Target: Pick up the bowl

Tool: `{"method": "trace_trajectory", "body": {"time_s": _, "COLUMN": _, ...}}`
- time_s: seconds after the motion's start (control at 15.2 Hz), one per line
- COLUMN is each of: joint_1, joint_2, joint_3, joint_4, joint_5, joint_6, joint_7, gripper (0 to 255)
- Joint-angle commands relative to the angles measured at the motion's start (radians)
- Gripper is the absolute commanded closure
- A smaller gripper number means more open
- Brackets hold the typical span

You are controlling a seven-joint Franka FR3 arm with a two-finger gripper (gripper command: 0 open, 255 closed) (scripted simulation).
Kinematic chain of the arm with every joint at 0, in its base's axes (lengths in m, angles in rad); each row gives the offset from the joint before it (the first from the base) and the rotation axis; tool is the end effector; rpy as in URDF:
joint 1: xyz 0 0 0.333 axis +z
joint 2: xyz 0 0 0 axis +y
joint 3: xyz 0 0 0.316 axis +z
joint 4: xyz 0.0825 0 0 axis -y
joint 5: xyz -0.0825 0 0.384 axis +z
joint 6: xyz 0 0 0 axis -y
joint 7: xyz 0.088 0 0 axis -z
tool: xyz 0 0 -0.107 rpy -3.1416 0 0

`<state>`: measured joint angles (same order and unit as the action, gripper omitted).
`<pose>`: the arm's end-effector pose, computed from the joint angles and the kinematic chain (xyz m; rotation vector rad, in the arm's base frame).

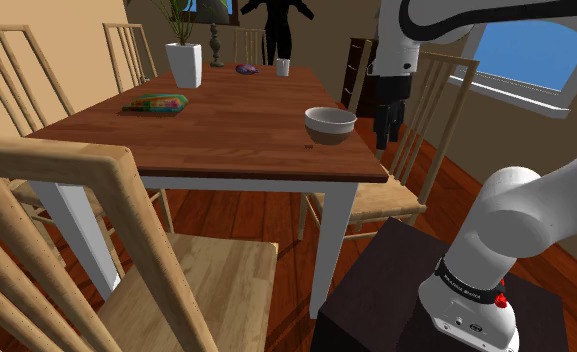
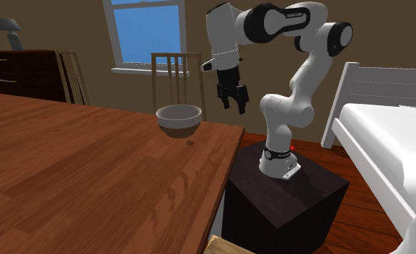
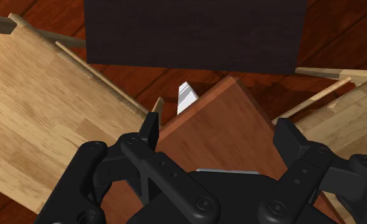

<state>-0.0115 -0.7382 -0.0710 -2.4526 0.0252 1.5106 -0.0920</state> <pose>0.3040 -0.0259 0.5259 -3.0377 -0.0483 0.3031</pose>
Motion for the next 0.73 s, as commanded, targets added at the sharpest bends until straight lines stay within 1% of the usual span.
{"method": "trace_trajectory", "body": {"time_s": 0.0, "joint_1": 0.0, "joint_2": 0.0, "joint_3": 0.0, "joint_4": 0.0, "joint_5": 0.0, "joint_6": 0.0, "joint_7": 0.0, "gripper": 0}}
{"method": "trace_trajectory", "body": {"time_s": 0.33, "joint_1": -0.009, "joint_2": 0.193, "joint_3": -0.066, "joint_4": 0.156, "joint_5": -0.016, "joint_6": 0.036, "joint_7": -0.073, "gripper": 0}}
{"method": "trace_trajectory", "body": {"time_s": 0.66, "joint_1": -0.013, "joint_2": 0.385, "joint_3": -0.127, "joint_4": 0.34, "joint_5": -0.006, "joint_6": 0.042, "joint_7": -0.148, "gripper": 0}}
